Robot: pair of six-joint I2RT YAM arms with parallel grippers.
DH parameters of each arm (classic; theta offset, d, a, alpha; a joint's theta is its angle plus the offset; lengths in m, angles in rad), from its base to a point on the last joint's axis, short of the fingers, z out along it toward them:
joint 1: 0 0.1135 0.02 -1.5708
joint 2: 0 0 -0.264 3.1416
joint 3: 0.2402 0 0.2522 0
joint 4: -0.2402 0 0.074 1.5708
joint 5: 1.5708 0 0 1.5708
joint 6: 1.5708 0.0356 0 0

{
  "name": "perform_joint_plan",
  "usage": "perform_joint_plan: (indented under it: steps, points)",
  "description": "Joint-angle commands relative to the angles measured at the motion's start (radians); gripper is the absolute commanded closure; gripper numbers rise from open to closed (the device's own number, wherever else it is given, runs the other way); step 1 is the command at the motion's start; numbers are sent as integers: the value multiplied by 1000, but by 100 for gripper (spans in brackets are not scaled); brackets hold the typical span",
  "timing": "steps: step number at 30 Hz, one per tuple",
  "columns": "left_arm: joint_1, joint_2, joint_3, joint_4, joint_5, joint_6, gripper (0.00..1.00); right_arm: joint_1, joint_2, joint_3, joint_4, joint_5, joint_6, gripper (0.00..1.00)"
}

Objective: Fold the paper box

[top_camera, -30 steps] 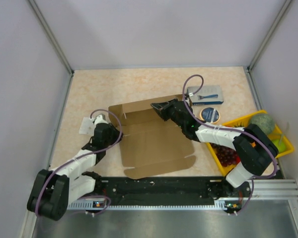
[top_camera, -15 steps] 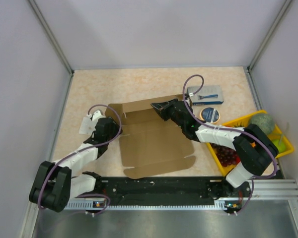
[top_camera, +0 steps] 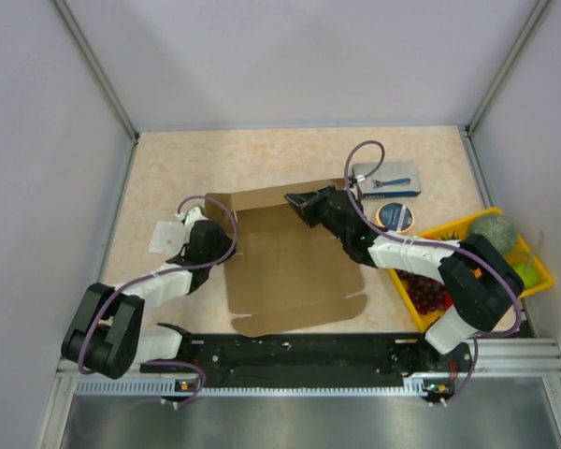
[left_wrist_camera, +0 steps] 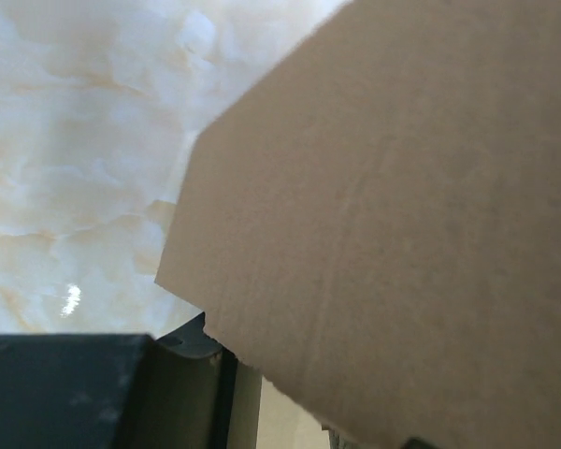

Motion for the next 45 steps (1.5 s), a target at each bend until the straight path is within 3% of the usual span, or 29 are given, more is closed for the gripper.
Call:
perform_joint_plan:
  steps: [1,5,12,18,29,33,37,41,45]
  points:
    - [-27,-43,37,110,7,29,71,5,-6,25,-58,0,-8,100]
    - [-33,2,54,136,64,26,72,6,-6,21,-52,-5,9,100]
    - [-65,13,32,237,112,57,55,11,-5,12,-78,1,29,100]
    - [-87,28,34,285,133,58,53,14,-3,12,-80,0,35,100]
    - [-87,226,35,346,205,26,51,13,-20,-6,-89,15,46,100]
    - [-87,84,3,268,190,84,40,10,-25,-8,-90,13,39,100]
    - [-87,-180,0,115,159,161,30,5,-19,-8,-86,12,36,100]
    - [-87,-341,11,-82,110,192,26,0,-17,-12,-73,9,39,100]
    - [-87,-453,-6,-230,58,196,30,-3,-14,-6,-72,-2,41,100]
